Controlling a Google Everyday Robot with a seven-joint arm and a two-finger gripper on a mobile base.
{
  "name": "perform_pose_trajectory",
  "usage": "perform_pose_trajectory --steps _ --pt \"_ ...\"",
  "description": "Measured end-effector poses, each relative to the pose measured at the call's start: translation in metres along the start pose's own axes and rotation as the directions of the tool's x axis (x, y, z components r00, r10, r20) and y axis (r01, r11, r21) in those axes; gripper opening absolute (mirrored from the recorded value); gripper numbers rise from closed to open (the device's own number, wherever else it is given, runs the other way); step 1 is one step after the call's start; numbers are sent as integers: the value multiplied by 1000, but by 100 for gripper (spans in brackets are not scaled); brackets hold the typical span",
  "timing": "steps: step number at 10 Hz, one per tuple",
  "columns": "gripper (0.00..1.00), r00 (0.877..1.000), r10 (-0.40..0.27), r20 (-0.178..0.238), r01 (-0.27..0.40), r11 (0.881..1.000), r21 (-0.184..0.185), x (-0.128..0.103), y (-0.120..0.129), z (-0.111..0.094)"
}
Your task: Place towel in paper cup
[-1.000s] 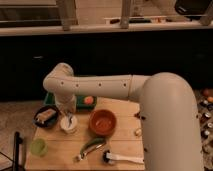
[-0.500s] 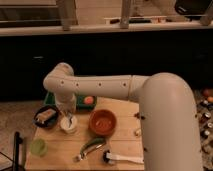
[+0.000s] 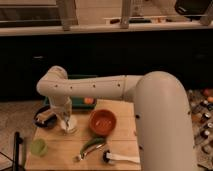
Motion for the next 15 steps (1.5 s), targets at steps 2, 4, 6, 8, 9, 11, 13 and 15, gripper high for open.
perform_pose_trajectory --steps 2,4,6,8,9,11,13,15 --pt "0 1000 -7 -2 7 1000 6 -3 -5 2" --pt "0 1000 -10 0 10 1000 11 -8 -7 4" --pt "6 1000 -12 10 12 1000 19 -9 -8 7" --pt "26 1000 -13 20 13 1000 15 -9 -8 8" --pt "35 1000 -12 21 12 1000 13 -10 -6 8" --pt "56 1000 -7 20 6 1000 12 -10 -5 8" --pt "76 1000 -5 19 4 1000 10 -10 -4 8" --pt "80 1000 -4 18 4 1000 11 -10 -4 8"
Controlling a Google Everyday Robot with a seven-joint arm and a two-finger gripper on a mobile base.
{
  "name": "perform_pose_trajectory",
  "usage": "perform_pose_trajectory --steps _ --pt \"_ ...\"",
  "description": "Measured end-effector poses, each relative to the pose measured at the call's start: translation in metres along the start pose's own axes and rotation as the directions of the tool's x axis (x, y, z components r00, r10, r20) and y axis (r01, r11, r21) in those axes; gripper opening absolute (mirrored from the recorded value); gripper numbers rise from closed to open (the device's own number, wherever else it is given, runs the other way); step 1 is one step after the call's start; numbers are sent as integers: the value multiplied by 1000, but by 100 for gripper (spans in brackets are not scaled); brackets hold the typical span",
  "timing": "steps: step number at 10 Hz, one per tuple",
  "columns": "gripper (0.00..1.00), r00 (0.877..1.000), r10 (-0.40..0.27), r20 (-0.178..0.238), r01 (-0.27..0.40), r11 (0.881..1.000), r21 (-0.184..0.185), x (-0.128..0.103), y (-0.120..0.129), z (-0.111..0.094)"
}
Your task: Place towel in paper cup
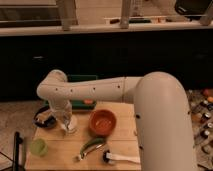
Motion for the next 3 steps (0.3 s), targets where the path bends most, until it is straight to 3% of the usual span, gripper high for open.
perform_pose_trajectory --steps 3 --pt "80 1000 -4 -3 4 1000 2 1 -2 0"
